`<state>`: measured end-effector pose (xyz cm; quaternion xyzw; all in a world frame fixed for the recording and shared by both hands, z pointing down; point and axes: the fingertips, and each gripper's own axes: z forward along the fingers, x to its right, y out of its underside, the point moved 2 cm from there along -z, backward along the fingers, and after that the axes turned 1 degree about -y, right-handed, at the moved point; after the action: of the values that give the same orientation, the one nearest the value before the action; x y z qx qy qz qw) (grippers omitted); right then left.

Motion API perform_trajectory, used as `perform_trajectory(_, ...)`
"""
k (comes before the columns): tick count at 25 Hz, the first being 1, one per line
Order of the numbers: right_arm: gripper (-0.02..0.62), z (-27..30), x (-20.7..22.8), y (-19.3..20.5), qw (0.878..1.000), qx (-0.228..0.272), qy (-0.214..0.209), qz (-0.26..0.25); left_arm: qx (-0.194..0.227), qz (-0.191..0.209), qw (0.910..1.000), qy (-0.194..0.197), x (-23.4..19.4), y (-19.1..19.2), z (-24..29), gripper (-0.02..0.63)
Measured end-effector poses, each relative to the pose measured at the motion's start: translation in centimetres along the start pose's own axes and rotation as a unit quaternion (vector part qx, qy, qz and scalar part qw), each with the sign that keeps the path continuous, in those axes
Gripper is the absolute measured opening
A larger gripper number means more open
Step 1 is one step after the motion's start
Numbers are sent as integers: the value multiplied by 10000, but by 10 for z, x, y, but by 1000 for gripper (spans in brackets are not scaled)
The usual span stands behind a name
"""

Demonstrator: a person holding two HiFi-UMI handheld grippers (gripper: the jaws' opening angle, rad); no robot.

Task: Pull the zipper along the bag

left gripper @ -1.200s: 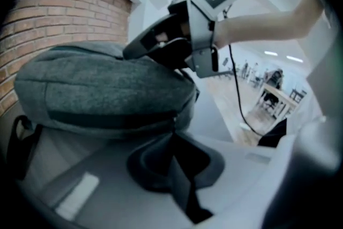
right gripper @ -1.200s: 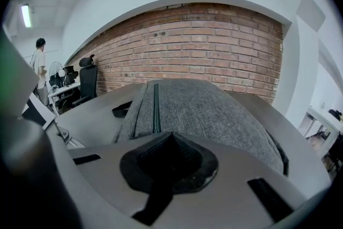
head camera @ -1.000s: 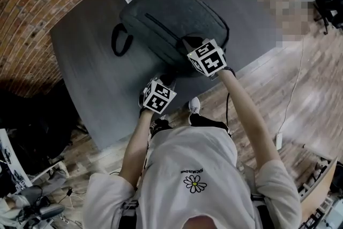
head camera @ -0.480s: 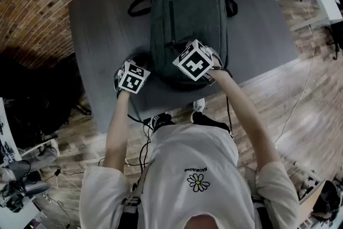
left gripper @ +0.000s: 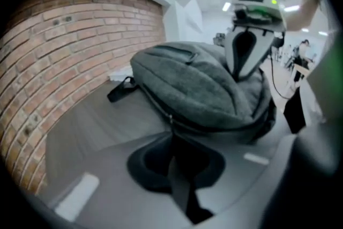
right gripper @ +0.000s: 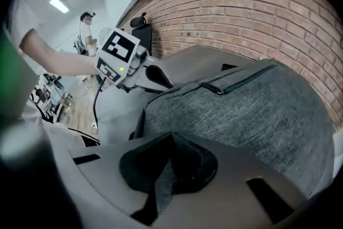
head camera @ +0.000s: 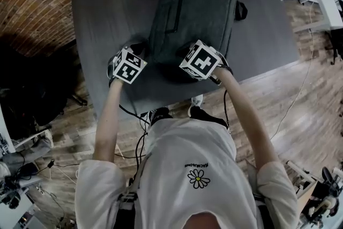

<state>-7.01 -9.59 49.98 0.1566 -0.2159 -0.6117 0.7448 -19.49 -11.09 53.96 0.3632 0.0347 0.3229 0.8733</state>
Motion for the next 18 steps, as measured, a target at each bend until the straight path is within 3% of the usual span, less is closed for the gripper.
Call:
perform_trajectory(3,0,0,2,-1,9998,77,-95,165,-208,341,9990,191,20,7,-8,5)
perform_trajectory(14,0,1,3,1,9991,287,-211,229,-183,129,9938,1088,98,14,-41,12)
perform_trajectory(18,0,1,4,1,9985,321,-323,301,-123,75,9845,1750,126,10,-51,17)
